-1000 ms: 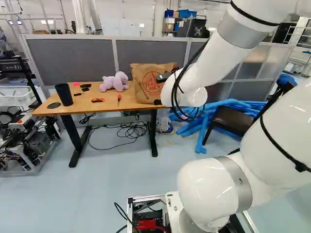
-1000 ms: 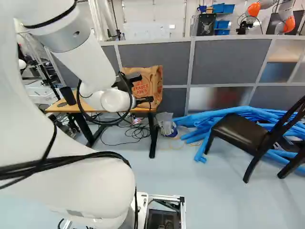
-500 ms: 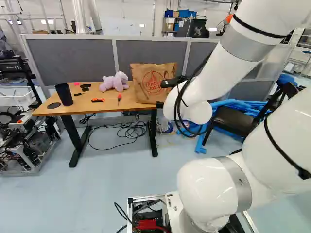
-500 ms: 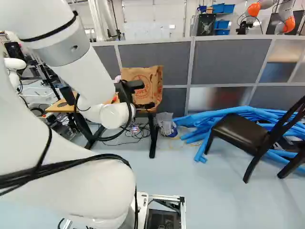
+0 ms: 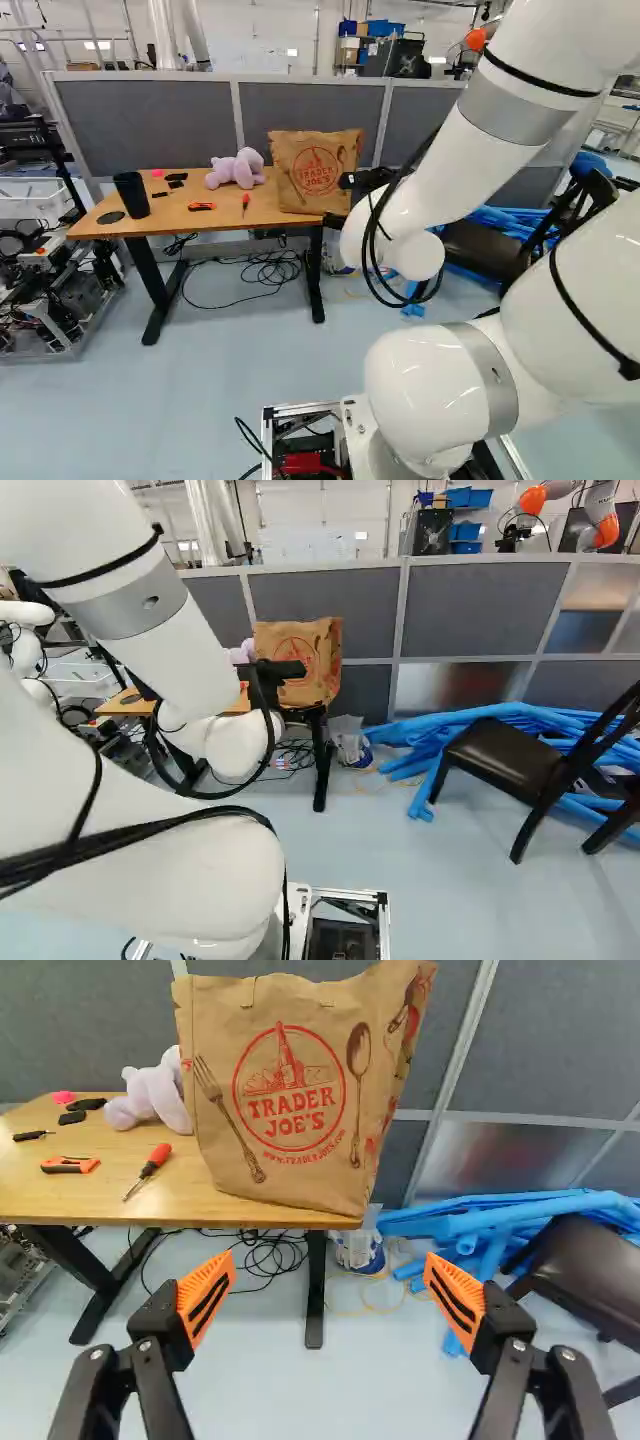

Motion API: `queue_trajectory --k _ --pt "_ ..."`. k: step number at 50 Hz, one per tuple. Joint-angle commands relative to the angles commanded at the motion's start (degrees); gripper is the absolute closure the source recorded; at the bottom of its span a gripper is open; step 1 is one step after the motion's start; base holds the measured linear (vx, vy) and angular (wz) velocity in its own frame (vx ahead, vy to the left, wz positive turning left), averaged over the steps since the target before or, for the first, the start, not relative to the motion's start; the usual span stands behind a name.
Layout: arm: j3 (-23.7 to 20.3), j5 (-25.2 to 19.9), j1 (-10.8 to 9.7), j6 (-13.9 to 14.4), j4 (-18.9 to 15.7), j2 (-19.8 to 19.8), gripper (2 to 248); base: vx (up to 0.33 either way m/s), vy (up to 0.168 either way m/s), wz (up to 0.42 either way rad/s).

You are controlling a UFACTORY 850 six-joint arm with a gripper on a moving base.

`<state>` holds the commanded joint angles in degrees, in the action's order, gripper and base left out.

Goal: Pick up the bag on the ground and place it on the table

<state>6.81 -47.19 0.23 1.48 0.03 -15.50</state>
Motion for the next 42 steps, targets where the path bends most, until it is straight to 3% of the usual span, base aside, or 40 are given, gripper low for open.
queue_trajectory --k 42 --pt "-1.8 -2.8 -0.2 -1.5 0.0 -0.5 3 0.000 0.000 0.000"
